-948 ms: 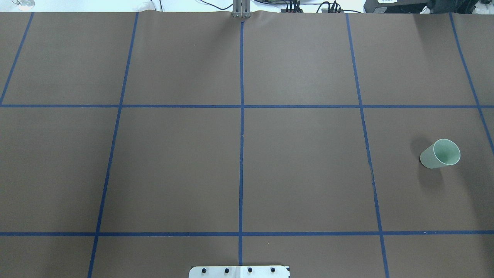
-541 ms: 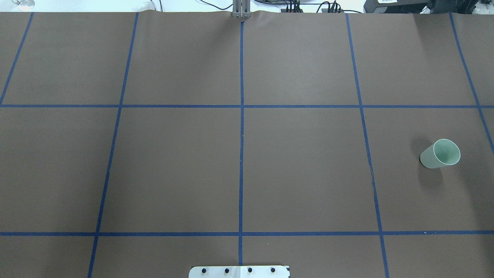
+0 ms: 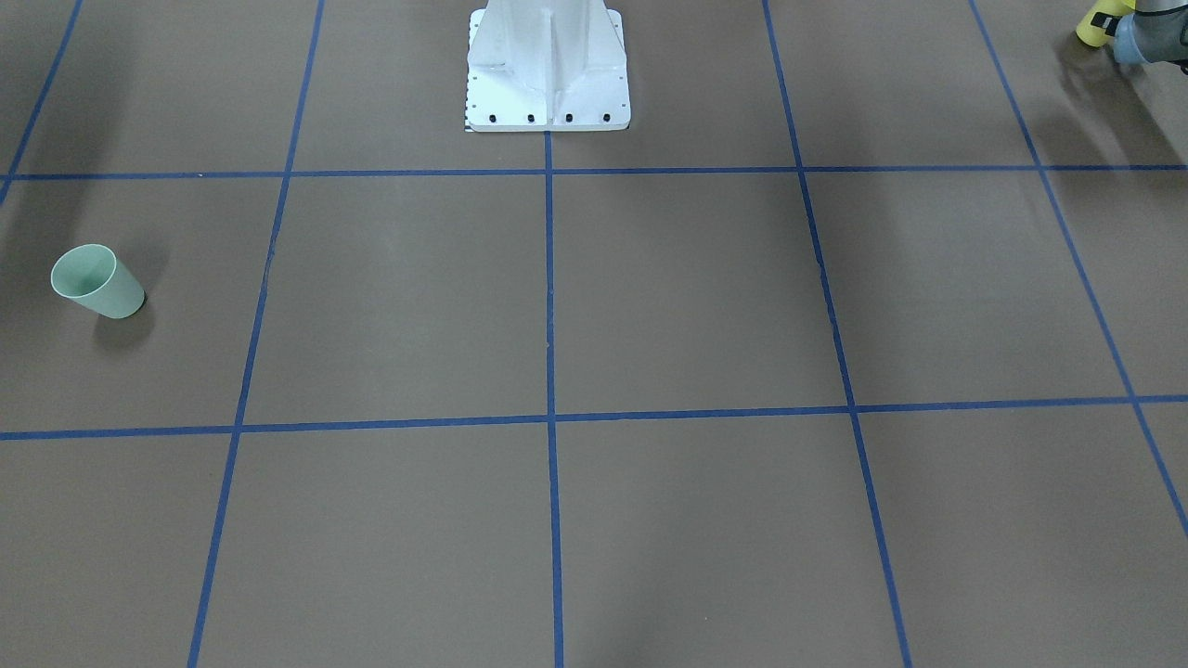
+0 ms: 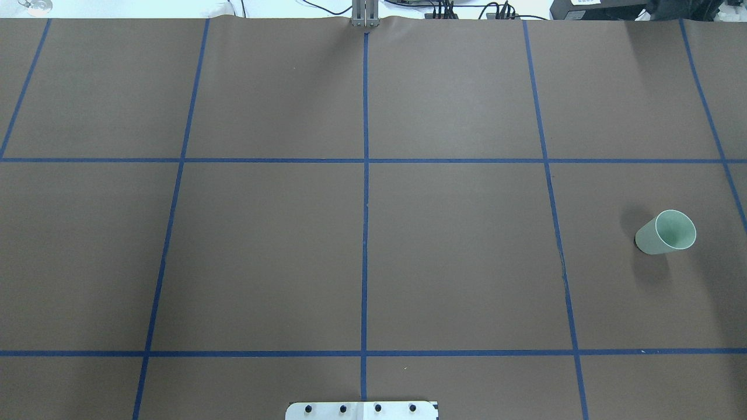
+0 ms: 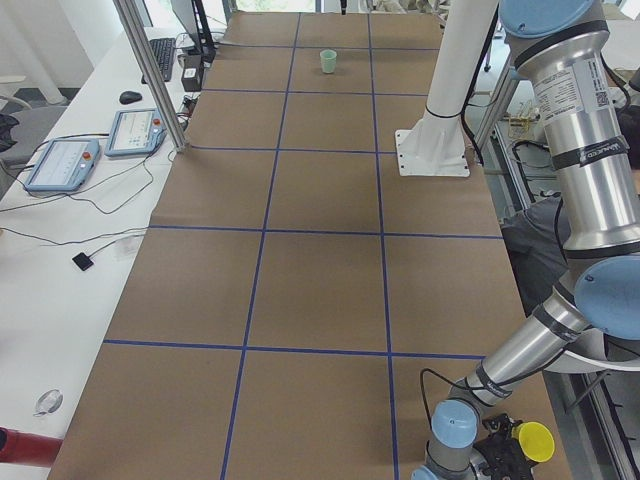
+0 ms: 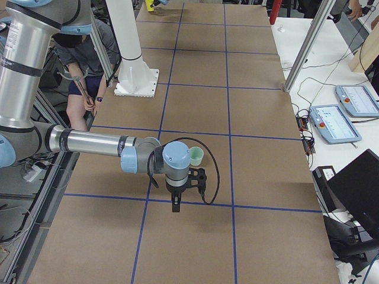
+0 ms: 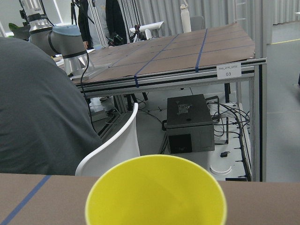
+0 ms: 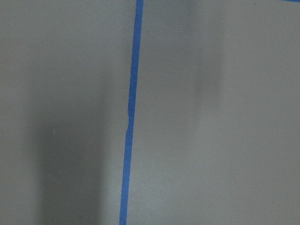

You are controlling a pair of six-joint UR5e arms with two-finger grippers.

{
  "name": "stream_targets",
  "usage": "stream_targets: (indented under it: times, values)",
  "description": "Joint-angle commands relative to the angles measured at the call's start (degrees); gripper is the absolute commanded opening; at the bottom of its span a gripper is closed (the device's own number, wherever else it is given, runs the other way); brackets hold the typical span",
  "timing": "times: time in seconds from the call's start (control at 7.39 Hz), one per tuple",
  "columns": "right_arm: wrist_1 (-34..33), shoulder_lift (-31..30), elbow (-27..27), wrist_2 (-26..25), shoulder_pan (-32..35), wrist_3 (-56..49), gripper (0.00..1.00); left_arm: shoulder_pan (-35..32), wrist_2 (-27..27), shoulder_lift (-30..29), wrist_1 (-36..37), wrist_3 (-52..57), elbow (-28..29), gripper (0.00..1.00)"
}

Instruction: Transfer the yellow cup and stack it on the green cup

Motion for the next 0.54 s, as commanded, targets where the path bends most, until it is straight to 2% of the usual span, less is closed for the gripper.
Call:
stream_targets:
  times: [0.0,0.14,0.41]
  values:
    - [0.00,-0.30,0.04,0.00,0.00,0.00,0.99,0.00,-0.62,-0.03,-0.07,0.03,0.00,0.25]
    - [0.00,-0.22,0.04,0.00,0.00,0.00,0.99,0.00,-0.62,-0.03,-0.07,0.03,0.00,0.16]
    - [0.00,-0.22,0.03,0.00,0.00,0.00,0.99,0.00,-0.62,-0.03,-0.07,0.20,-0.09,0.06]
